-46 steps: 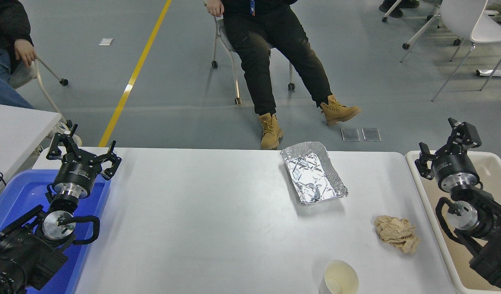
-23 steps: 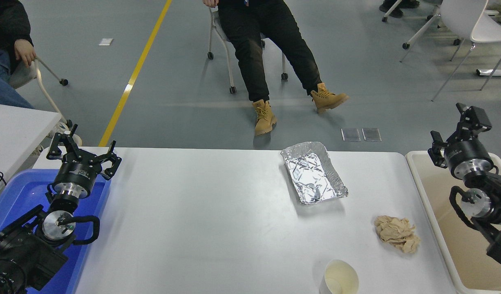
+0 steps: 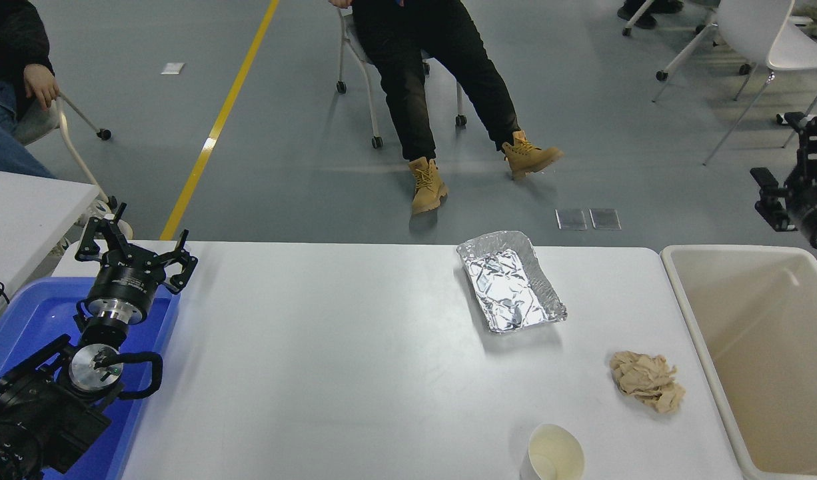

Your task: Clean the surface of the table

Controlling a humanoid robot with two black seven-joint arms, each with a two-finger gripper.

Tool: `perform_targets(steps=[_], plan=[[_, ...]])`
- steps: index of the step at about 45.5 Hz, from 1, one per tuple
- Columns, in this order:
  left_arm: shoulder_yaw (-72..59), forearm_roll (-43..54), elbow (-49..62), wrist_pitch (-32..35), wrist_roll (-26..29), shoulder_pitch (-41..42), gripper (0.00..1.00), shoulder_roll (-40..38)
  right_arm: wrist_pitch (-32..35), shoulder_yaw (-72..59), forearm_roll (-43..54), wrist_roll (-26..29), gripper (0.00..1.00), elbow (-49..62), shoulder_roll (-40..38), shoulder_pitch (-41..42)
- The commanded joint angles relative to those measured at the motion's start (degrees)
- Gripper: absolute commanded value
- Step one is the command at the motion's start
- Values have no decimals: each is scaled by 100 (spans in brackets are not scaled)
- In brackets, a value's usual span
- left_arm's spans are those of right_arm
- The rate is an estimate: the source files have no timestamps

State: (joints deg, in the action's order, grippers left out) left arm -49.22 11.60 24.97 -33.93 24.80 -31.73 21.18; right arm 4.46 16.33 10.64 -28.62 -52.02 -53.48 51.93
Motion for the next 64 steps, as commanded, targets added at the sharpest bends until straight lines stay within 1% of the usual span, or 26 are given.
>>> perform_targets(steps=[1,9,11,12,20,27,32,38,45,52,64], plan=[[0,0,-1,0,-1,0,100,0,915,-1034,1457,-4,98,-589,-971,1037],[0,0,-1,0,-1,0,100,0,1549,-1817,3267,-4,98,-967,-1068,1969],[0,0,-1,0,7,0,100,0,1733,-1932,3786,-4,98,-1160,-1077,2171],[0,0,-1,0,-1,0,100,0,1864,-1967,4206,-12,98,-1344,-1068,2329],[0,0,-1,0,-1,0,100,0,2375,-1967,5597,-4,98,-2083,-937,2796],[0,0,-1,0,-1,0,100,0,2788,-2011,6406,-12,98,-2119,-173,3068],[0,0,-1,0,7,0,100,0,3034,-2221,6977,-12,98,-2136,206,3235],[0,0,8,0,-1,0,100,0,3131,-2766,7408,-12,98,-2198,654,3490],[0,0,8,0,-1,0,100,0,3114,-3382,7857,-12,98,-2198,1137,3491],[0,0,8,0,-1,0,100,0,3114,-3645,7901,-12,98,-2374,1524,3455],[0,0,-1,0,-1,0,100,0,3122,-4111,7919,-12,98,-2549,1902,3438]])
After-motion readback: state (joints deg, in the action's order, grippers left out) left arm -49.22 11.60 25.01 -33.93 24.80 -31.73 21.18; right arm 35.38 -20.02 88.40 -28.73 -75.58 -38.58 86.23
